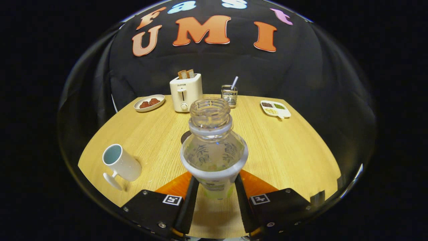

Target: Take the bottle from table, then pour the juice into the cup, finally place the bottle on the coaster

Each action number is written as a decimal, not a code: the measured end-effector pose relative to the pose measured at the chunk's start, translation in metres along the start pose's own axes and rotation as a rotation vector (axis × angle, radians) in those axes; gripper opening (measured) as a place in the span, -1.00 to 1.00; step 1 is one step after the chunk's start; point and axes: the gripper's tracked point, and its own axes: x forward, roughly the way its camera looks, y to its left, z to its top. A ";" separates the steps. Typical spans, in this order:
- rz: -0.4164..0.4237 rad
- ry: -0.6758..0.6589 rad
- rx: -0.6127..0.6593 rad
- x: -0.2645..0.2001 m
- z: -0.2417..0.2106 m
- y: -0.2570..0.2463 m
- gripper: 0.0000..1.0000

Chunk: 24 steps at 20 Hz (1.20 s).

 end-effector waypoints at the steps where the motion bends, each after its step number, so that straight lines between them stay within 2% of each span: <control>1: -0.008 -0.005 -0.035 0.000 0.007 0.001 0.19; 5: -0.058 -0.007 -0.197 -0.003 0.028 0.011 0.16; 14: -0.113 -0.048 -0.518 -0.003 0.059 0.060 0.13; 24: -0.293 -0.078 -0.864 -0.005 0.069 0.078 0.13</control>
